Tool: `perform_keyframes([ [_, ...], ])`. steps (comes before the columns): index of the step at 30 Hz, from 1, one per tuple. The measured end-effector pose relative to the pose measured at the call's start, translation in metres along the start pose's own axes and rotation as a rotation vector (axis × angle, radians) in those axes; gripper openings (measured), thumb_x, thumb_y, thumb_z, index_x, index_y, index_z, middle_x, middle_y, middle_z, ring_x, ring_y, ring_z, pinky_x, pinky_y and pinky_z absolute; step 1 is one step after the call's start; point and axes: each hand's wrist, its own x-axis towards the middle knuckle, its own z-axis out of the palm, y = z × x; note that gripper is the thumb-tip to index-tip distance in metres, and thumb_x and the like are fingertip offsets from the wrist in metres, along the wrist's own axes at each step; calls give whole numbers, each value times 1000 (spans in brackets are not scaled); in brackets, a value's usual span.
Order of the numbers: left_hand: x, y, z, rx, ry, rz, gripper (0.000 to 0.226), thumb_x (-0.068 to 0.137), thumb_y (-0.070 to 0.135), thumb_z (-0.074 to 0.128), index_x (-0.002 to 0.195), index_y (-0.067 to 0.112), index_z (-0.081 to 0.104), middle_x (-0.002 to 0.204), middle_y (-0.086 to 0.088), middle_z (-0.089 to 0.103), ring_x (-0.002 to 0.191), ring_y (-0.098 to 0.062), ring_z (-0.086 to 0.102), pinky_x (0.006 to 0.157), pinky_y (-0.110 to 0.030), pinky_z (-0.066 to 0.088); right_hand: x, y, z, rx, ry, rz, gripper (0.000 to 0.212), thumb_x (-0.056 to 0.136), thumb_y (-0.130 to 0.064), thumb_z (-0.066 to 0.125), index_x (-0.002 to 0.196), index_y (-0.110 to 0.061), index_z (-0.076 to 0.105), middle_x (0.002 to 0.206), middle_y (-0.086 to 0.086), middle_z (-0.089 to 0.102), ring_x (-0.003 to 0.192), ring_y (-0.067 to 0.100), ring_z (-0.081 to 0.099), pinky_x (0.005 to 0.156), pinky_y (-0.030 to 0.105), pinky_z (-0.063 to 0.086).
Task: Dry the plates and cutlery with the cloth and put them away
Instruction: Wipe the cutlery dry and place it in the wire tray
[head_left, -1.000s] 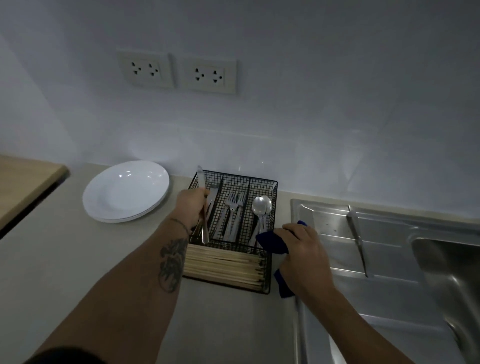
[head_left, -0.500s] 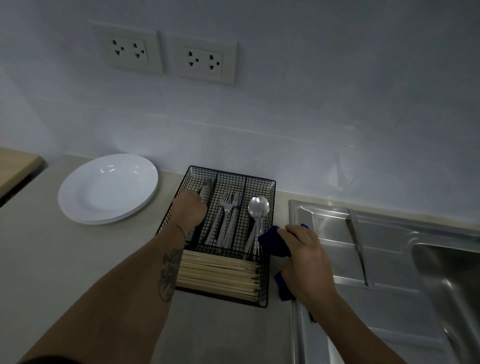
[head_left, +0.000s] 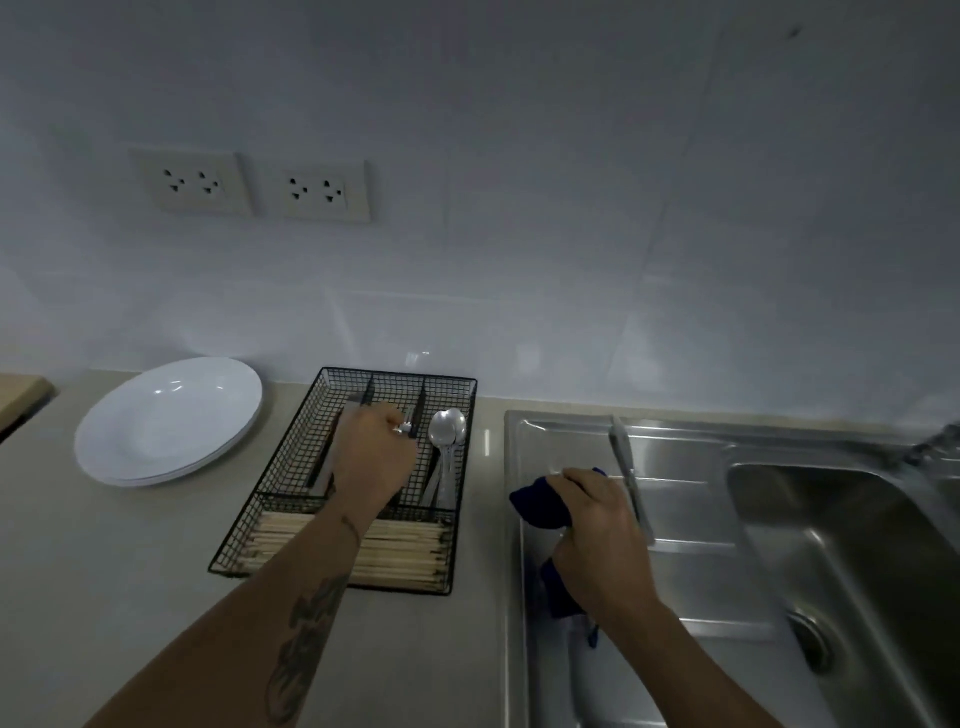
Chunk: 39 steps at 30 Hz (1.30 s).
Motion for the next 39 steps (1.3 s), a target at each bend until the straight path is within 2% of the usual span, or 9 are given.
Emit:
perform_keyframes([
  [5,-49,61,55,-140,-192,56,28,81,-2,53,95,15,70,93,1,66,86,-15,61,69,-22,48,-24,35,-30,1,30,68,60,51,12,67,105,-13,67,110,3,62,99,27,58,74,38,56],
  [8,-74,90,102,-92,-392,195,31,84,2,52,102,16,72,104,-1,69,96,-17,64,84,-29,54,-34,65,-45,-31,34,98,57,51,11,67,102,-14,67,108,4,62,98,25,58,78,37,55],
  [11,-94,120,142,-31,-508,244,29,91,8,52,112,15,70,114,0,67,102,-16,63,90,-26,51,-42,100,-61,-48,8,128,52,53,8,62,99,-15,66,106,2,61,97,24,56,79,37,53],
  [14,-107,146,175,46,-559,185,19,90,10,50,89,13,69,95,-3,66,90,-22,63,83,-32,54,-49,134,-75,-68,-11,145,54,51,7,60,100,-15,66,107,1,61,97,23,55,79,36,53],
  [16,-112,156,196,85,-547,130,17,86,14,49,72,14,58,85,-5,63,84,-26,62,74,-32,53,-54,154,-83,-64,-17,161,57,52,7,61,105,-15,66,111,1,61,100,25,55,78,35,53],
  [20,-125,167,229,159,-456,27,30,90,25,50,112,7,59,116,-12,59,109,-30,57,88,-37,47,-56,188,-93,-54,-40,146,54,55,6,57,103,-15,67,108,1,61,95,26,55,75,34,51],
  [23,-129,172,241,258,-394,-12,35,89,18,53,122,10,54,126,-10,53,116,-29,54,94,-38,46,-55,205,-96,-51,-64,147,53,56,6,54,102,-17,67,105,-1,61,94,24,55,74,34,51],
  [32,-123,156,239,289,-400,-73,47,76,19,65,121,12,54,124,-8,52,115,-29,49,96,-39,47,-45,218,-81,26,-77,133,55,53,14,61,101,-12,67,104,5,62,93,27,57,74,33,52],
  [39,-126,138,227,266,-406,61,32,79,9,58,111,11,60,121,-7,49,109,-28,52,92,-36,47,-39,196,-77,35,-43,123,53,55,13,64,104,-9,66,106,7,63,96,28,59,76,36,55],
])
